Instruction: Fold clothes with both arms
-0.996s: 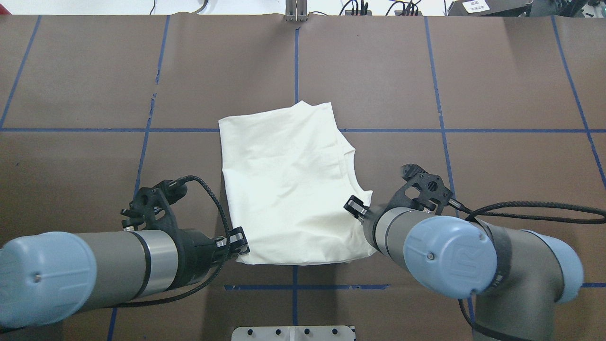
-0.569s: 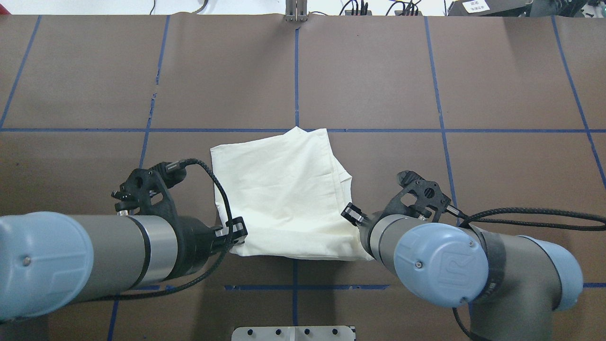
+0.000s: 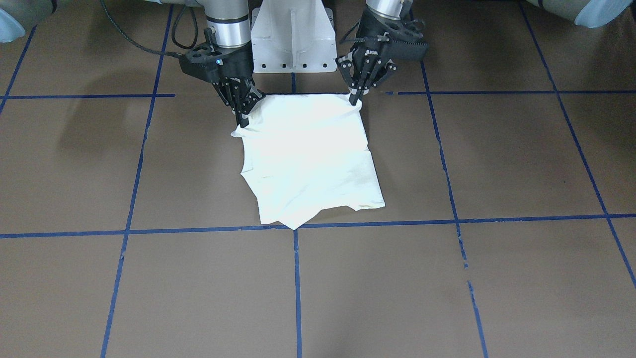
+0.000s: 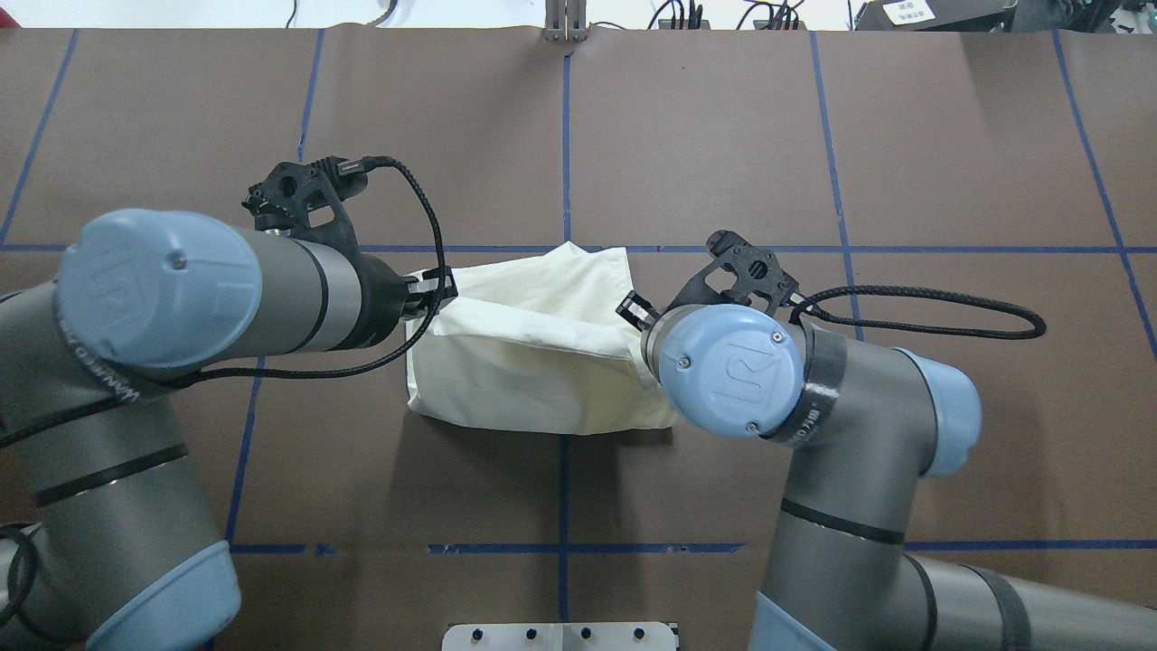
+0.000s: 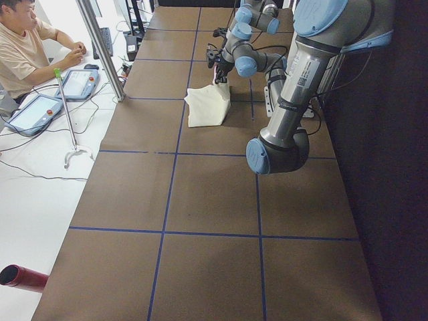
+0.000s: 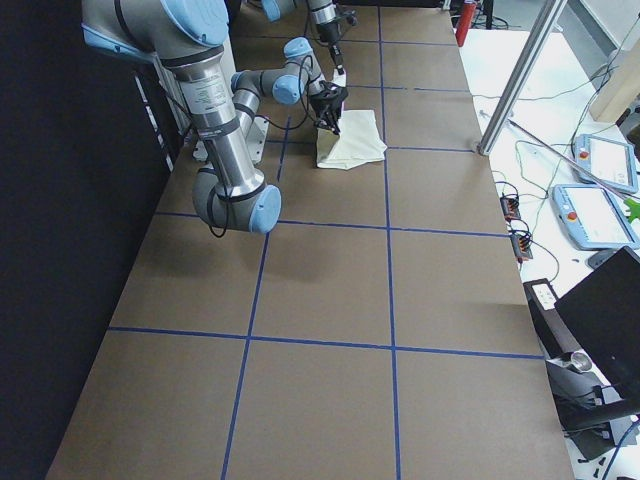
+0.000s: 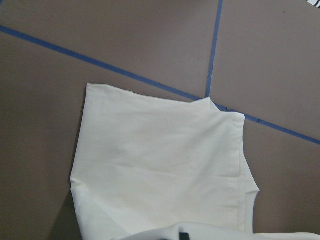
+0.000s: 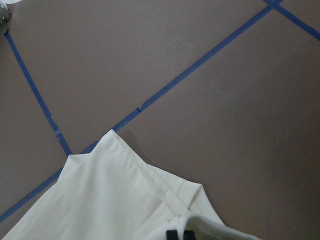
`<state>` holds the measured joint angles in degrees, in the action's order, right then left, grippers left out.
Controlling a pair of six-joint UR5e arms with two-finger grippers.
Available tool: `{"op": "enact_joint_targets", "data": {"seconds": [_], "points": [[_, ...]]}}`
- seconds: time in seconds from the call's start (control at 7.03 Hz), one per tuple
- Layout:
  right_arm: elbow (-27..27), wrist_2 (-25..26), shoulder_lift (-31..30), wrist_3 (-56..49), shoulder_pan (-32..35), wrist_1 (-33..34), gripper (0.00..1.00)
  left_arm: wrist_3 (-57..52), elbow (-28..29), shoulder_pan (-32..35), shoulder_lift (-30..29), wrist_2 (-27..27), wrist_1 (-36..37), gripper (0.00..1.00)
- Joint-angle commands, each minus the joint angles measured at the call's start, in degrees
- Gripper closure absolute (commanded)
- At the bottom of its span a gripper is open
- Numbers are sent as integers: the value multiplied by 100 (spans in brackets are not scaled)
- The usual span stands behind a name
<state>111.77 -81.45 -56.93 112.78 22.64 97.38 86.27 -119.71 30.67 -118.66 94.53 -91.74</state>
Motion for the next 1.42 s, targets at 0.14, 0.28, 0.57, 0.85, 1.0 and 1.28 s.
{"op": "enact_joint_targets", "data": {"seconds": [0.14, 0.28, 0.57, 0.85, 1.0, 1.28], "points": [[-2170, -2, 794, -256, 407, -1421, 100, -312, 1438, 316, -52, 4, -1195, 100], [-2517, -2, 876, -326, 451, -1694, 100, -321, 1668, 317, -78, -5, -1415, 100], [-2625, -11, 876, -737, 495, -1758, 37, -461, 1776, 317, -87, 4, -1444, 91], [-2538, -194, 903, -1564, 635, -1776, 0, -1469, 1680, 395, -52, 30, -1444, 0], [-2164, -544, 877, -1871, 671, -1749, 0, -1829, 1679, 596, -52, 213, -1452, 0], [-1704, -504, 832, -2197, 575, -1714, 0, -2316, 1679, 870, 10, 601, -1610, 0]]}}
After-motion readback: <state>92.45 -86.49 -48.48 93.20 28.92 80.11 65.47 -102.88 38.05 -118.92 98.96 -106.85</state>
